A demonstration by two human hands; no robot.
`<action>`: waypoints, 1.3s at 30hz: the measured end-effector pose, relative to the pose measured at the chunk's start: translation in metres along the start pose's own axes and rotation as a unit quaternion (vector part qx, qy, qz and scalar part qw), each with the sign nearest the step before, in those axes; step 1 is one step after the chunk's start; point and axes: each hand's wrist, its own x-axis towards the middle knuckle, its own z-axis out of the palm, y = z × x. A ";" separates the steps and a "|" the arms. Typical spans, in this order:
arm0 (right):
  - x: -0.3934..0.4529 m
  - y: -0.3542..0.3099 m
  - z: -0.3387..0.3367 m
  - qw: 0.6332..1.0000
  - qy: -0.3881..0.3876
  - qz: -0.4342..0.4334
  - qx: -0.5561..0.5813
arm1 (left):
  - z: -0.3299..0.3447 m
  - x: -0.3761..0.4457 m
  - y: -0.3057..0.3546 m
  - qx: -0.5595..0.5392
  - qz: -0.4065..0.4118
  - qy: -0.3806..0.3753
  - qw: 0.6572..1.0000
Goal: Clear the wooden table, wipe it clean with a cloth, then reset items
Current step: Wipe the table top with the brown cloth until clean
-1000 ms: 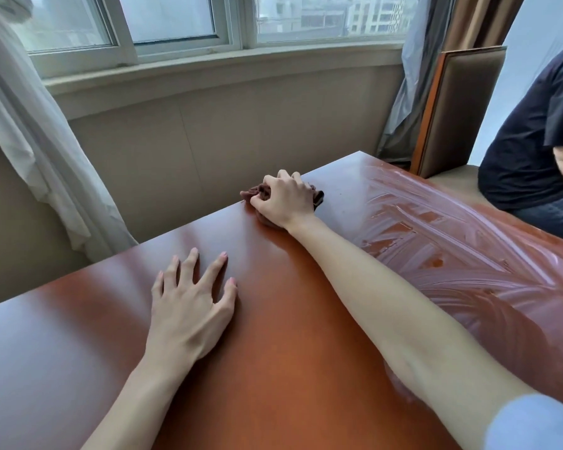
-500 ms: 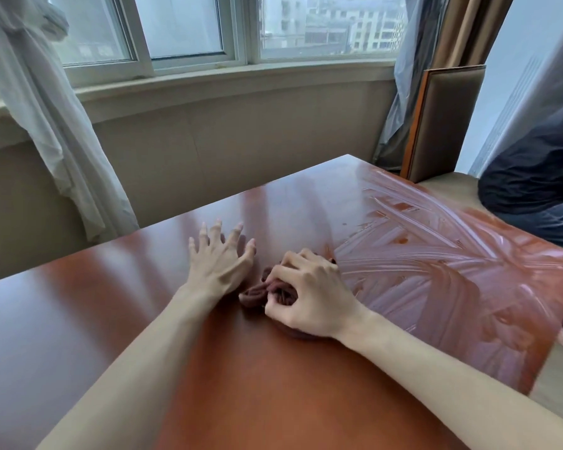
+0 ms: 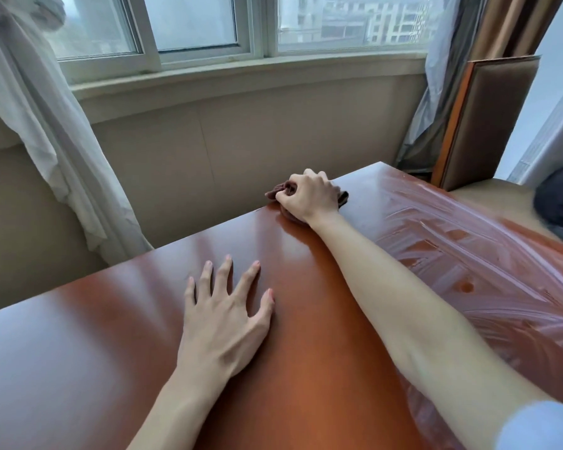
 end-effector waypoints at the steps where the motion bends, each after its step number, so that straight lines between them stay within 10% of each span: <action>1: -0.005 -0.001 -0.002 1.000 -0.001 0.001 0.000 | 0.000 0.000 0.000 -0.004 0.000 -0.002 1.000; 15: -0.327 0.001 -0.128 0.978 0.036 -0.187 0.089 | -0.008 -0.004 0.001 -0.011 0.014 -0.032 0.999; 30: 0.009 0.019 0.000 1.000 0.004 0.000 0.005 | 0.002 0.002 -0.003 -0.001 0.005 0.010 1.000; 39: -0.113 0.004 -0.047 0.999 -0.017 -0.044 0.006 | -0.002 0.000 0.001 -0.002 -0.001 -0.014 1.000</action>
